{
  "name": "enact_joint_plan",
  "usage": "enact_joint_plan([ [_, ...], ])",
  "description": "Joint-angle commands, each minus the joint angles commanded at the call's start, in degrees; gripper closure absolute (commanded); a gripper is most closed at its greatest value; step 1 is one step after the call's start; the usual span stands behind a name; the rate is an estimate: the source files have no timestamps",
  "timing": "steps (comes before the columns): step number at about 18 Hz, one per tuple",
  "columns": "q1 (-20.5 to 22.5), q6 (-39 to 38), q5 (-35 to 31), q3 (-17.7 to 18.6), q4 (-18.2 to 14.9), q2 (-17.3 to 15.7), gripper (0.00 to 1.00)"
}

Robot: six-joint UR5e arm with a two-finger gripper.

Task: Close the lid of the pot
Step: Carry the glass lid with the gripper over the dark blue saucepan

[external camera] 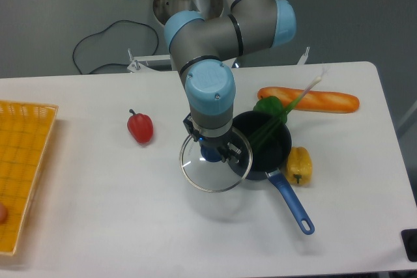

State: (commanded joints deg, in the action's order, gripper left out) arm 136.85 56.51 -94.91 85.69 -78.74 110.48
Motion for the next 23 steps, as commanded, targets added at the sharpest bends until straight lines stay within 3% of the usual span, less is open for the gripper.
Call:
enact_joint_plan([
  [3,-0.09,5.08,-3.16,0.00,-2.11,0.00,0.62],
  [9,0.44,7.73,-7.46,0.00,-4.66,-0.44,0.62],
  [16,2.72,15.90,-11.52,-0.09,-4.67,-0.70,0.62],
  [23,5.27,18.80,-12.93,1.14,-3.70,-0.53,0.62],
])
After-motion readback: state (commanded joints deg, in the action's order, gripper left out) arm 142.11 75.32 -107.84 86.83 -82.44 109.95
